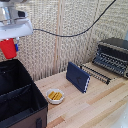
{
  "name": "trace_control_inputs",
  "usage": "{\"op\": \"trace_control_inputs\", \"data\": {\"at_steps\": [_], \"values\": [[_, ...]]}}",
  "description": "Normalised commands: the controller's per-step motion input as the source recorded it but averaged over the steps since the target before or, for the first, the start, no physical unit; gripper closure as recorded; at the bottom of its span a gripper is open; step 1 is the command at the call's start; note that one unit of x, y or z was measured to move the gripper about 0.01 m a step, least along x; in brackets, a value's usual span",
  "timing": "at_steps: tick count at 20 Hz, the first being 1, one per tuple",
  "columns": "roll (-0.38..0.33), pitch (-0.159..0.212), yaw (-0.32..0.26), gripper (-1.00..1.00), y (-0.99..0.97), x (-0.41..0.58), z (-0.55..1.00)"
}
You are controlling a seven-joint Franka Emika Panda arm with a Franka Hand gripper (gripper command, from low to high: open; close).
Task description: Kindly spot and seek the red cup placed ahead of you. Cautiously adjust your gripper towards the red cup, gripping it gently. Find the after-storage area of the caddy. Relocate the red cup in your grip over the rear portion and softly release it into the compartment.
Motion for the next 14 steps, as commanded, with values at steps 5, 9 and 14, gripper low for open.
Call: {"op": "trace_control_inputs", "data": {"at_steps": [5,9,14], "values": [[-0.033,0.001,-0.001,1.0,0.47,0.144,-0.09],[-0.001,-0.008,0.007,1.0,0.08,0.309,-0.26],[0.0,-0.006,0.023,1.0,0.01,0.294,-0.25]]}}
